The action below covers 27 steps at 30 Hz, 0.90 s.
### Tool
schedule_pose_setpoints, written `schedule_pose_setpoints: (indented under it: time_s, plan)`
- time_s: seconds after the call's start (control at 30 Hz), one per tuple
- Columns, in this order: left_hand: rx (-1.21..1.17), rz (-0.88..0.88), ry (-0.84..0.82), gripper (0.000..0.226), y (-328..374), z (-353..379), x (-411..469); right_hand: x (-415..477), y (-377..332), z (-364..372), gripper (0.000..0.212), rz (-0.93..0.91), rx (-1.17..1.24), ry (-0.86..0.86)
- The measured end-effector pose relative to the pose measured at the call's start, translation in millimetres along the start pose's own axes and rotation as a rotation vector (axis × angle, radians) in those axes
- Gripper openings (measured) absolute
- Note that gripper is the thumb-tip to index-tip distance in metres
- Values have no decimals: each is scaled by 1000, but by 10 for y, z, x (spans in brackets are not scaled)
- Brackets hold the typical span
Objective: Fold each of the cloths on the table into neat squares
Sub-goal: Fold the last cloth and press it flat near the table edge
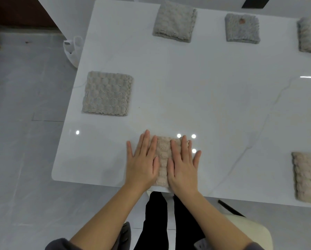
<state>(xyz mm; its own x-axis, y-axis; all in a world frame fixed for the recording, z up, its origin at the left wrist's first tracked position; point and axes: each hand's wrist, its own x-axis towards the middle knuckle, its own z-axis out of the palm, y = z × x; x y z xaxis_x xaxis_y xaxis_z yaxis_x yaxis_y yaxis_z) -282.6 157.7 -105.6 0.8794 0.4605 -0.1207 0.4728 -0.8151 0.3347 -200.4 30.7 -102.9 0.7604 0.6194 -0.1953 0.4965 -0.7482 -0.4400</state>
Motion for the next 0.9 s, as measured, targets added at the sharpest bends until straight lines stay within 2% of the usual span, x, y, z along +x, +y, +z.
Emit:
schedule_pose_setpoints:
  time_s: [0.5,0.53,0.6,0.73,0.83,0.9]
  plan:
    - [23,19,-23,62,-14,-69,-2,27,-35,-17,55,-47,-22,-2]
    - [10,79,-21,64,-69,-121,-25,78,47,-109,55,-42,30,-8]
    - [3,324,-38,69,-224,-251,-89,261,259,-346,53,-101,155,-5]
    - [79,902,-129,62,-360,-432,-16,843,460,-681,52,-491,84,-169]
    - [157,1177,-224,60,-250,-385,142,1167,361,-671,51,-785,-30,-270]
    - [217,1299,-257,61,-173,-307,230,1275,286,-601,49,-945,-86,-323]
